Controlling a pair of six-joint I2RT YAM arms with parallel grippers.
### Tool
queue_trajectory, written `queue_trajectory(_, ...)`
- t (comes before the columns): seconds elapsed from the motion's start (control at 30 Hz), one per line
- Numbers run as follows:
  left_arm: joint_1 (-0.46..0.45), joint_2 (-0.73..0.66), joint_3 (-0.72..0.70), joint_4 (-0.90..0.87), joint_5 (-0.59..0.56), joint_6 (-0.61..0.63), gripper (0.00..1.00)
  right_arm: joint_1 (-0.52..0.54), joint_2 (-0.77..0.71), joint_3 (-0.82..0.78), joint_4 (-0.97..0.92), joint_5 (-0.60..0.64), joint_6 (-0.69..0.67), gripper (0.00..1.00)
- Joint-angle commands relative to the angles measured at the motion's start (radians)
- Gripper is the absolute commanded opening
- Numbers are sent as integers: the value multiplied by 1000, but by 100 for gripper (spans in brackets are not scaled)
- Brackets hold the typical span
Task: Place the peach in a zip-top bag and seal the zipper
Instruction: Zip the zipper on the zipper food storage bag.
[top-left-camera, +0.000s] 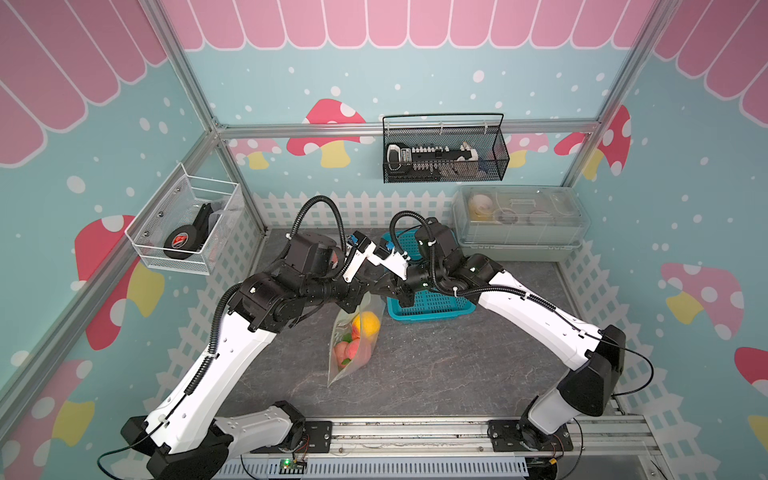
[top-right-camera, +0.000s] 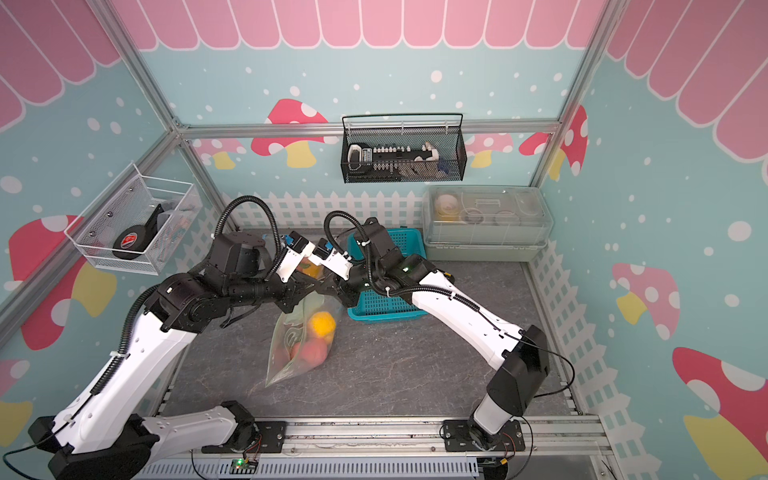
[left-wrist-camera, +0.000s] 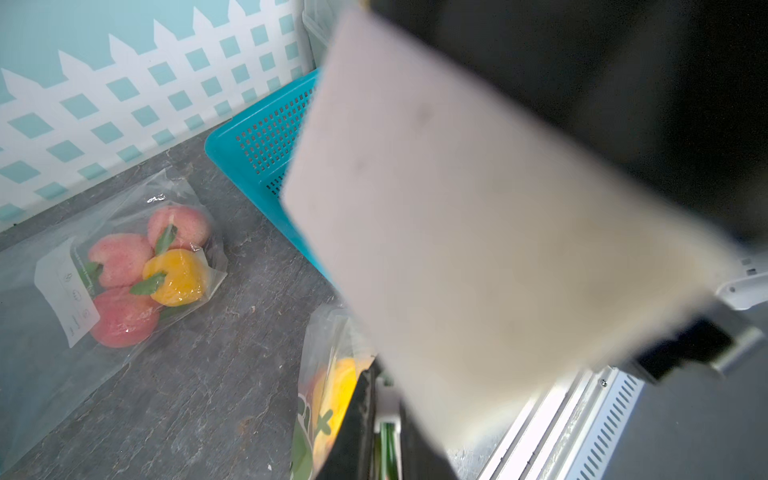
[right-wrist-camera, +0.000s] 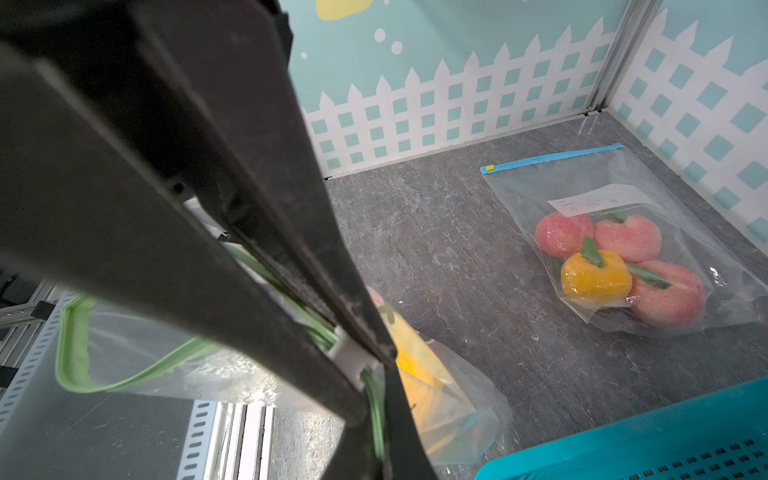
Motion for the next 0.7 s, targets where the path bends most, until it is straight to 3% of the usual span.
queue_trajectory(0.0, 4, -16, -13, 1, 30, 34, 3, -2, 13, 27, 5, -25, -5, 0)
queue_trajectory(0.4, 5, -86, -26, -2, -12, 10, 3, -20, 30, 72, 73, 63, 85, 0)
queue_trajectory(0.67, 6, -108, -18, -18, -113, -11, 4, -28, 53, 114, 76, 123, 118, 0)
